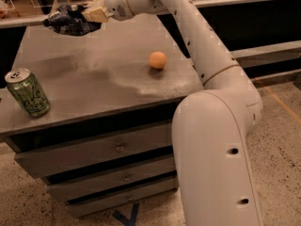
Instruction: Pick blue chip bag
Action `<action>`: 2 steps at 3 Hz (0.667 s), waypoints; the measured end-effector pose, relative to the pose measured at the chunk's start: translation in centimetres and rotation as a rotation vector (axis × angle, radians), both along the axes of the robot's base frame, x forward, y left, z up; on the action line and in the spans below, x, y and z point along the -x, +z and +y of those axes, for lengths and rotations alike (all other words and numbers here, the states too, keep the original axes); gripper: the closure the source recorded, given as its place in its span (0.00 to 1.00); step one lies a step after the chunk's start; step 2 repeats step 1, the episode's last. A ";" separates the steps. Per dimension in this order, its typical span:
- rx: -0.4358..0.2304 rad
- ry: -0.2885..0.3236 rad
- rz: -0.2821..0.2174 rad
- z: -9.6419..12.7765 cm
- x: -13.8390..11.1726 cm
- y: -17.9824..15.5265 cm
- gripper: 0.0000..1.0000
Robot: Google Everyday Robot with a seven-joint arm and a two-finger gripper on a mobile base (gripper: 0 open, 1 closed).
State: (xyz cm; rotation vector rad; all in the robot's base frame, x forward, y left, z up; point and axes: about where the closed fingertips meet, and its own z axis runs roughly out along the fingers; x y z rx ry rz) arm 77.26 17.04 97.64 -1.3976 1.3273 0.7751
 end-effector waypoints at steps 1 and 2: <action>0.000 0.000 0.000 0.0 0.0 0.0 1.00; 0.000 0.000 0.000 0.0 0.0 0.0 1.00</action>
Offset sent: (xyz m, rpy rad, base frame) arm 0.0000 0.0000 0.0000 0.0000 0.0000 0.0000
